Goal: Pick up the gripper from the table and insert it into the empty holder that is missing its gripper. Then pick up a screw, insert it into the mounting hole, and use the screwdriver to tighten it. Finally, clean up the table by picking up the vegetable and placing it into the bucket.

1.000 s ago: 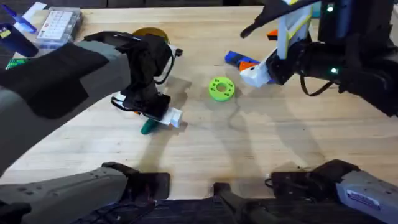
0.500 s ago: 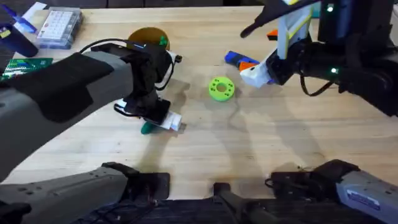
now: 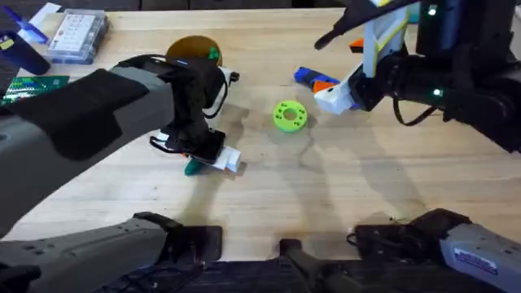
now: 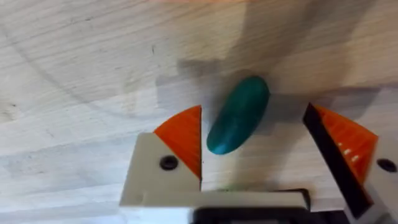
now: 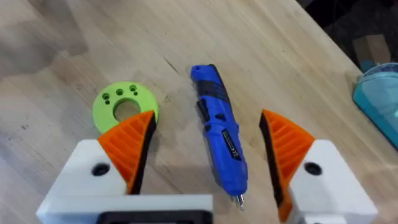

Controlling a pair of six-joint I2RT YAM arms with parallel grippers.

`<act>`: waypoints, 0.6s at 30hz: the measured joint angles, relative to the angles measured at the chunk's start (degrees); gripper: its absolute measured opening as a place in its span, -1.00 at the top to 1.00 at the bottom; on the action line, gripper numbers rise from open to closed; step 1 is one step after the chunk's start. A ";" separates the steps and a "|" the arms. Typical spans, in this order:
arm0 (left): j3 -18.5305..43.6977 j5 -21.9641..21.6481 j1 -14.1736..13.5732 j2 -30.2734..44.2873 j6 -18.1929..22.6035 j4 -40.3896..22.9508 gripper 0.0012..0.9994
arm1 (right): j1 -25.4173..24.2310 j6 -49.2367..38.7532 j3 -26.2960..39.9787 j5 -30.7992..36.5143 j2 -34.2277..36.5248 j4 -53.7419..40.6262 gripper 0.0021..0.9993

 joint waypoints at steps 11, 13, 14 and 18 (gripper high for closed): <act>0.00 -0.31 0.00 0.00 -0.02 -0.04 -0.96 | 0.00 0.00 0.00 0.00 -0.02 0.00 -0.96; 0.00 -0.34 0.00 0.00 0.00 -0.04 -0.96 | 0.00 0.00 0.00 0.00 -0.02 0.00 -0.96; 0.00 -0.36 0.00 0.00 -0.02 -0.04 -0.96 | 0.00 0.00 0.00 0.00 -0.02 0.00 -0.96; 0.00 -0.46 0.00 0.00 0.00 -0.04 -0.96 | 0.00 0.00 0.00 0.00 -0.02 0.00 -0.96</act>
